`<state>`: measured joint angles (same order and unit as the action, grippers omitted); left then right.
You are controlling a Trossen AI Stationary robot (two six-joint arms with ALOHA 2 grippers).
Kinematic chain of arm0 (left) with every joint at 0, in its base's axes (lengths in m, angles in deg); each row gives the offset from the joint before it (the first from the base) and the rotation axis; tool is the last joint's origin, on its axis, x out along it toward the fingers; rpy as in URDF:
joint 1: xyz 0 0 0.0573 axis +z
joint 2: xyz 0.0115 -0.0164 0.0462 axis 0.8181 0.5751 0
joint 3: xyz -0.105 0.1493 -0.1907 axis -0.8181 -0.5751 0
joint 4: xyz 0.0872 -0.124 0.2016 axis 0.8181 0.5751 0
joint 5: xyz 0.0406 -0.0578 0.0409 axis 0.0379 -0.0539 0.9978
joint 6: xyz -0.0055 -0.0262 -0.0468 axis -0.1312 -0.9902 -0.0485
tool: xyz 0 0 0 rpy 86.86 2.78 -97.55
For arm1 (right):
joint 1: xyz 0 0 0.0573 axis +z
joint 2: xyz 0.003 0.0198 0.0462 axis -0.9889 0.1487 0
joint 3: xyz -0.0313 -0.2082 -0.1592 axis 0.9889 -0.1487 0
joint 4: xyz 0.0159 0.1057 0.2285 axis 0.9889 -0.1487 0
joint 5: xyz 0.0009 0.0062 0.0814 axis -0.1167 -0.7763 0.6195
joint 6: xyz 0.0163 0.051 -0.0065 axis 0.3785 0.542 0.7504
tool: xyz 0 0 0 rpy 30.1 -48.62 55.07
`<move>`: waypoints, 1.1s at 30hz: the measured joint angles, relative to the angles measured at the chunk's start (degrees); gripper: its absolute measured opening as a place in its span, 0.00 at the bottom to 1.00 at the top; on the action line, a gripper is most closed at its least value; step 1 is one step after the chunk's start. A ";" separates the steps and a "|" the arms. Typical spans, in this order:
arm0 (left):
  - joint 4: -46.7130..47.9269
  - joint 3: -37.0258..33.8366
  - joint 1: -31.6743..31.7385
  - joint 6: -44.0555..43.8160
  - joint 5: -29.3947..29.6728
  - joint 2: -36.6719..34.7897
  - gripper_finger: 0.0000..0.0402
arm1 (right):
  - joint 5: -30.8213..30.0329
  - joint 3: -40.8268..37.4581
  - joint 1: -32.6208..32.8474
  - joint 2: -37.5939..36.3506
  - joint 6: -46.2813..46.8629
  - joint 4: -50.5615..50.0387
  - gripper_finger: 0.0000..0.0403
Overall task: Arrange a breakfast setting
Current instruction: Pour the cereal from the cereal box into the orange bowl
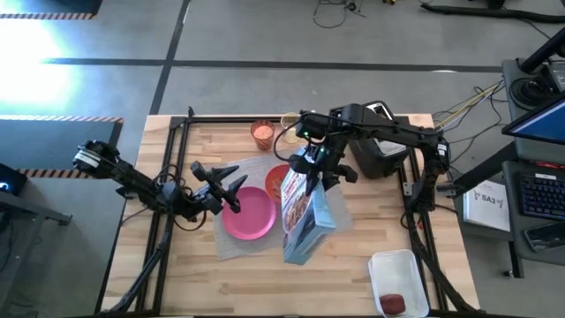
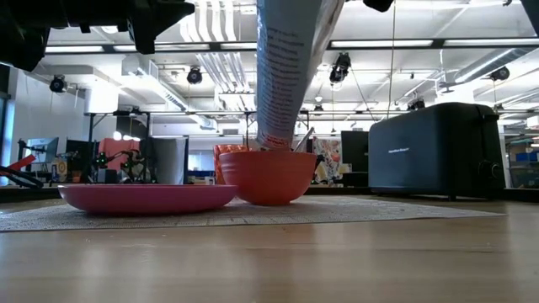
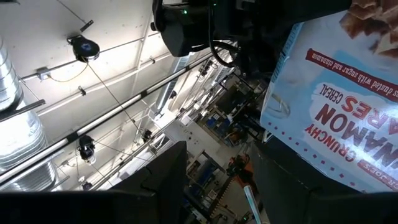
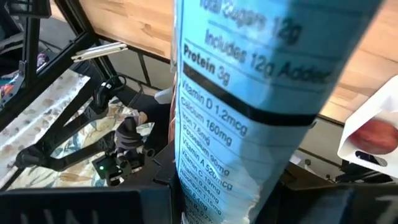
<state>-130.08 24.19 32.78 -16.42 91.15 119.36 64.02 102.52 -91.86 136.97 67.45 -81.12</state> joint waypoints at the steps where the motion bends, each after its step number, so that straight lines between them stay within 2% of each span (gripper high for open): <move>1: 0.00 0.00 0.00 0.00 0.00 0.00 0.40 | 0.02 0.00 0.01 0.00 -0.85 0.06 0.27; 5: 0.00 0.00 0.00 0.00 0.00 0.00 0.40 | 0.04 0.00 0.00 0.00 -5.14 0.10 0.27; 11: 0.00 0.00 0.00 -0.02 0.00 0.00 0.40 | 0.02 0.00 -0.09 0.00 1.23 -0.04 0.27; 16: 0.00 0.00 0.00 -0.02 0.00 0.00 0.40 | 1.01 0.00 0.02 0.00 -6.44 0.06 0.27; 21: 0.00 0.00 0.00 -0.02 0.00 0.00 0.40 | 0.11 -0.04 -0.13 0.34 0.71 -0.15 0.27; 26: 0.02 0.00 0.00 -0.02 -0.01 0.00 0.40 | 2.32 -0.09 0.03 0.55 -5.34 -0.08 0.27; 30: 0.02 0.00 0.00 -0.02 0.00 0.00 0.40 | 2.19 -0.11 0.00 0.55 -0.95 -0.17 0.27; 33: 0.02 0.00 0.00 -0.02 0.00 0.00 0.40 | 1.95 -0.11 -0.07 0.55 -2.24 -0.10 0.27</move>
<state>-130.06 24.19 32.78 -16.45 91.15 119.36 65.96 102.41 -91.93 137.52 65.22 -81.22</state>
